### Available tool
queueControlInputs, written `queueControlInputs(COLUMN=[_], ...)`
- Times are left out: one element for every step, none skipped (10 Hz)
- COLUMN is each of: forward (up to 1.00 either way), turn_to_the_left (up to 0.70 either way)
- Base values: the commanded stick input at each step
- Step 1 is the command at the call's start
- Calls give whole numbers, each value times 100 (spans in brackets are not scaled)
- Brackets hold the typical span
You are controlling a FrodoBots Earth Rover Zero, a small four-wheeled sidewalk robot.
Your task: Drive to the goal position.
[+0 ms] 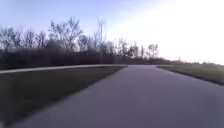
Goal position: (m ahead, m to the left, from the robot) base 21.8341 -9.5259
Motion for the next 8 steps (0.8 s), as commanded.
queueControlInputs(forward=[100, 100, 100, 100, 100, 100, 100, 100], turn_to_the_left=[1, 1, 1, 1, 1, 1, 1, 1])
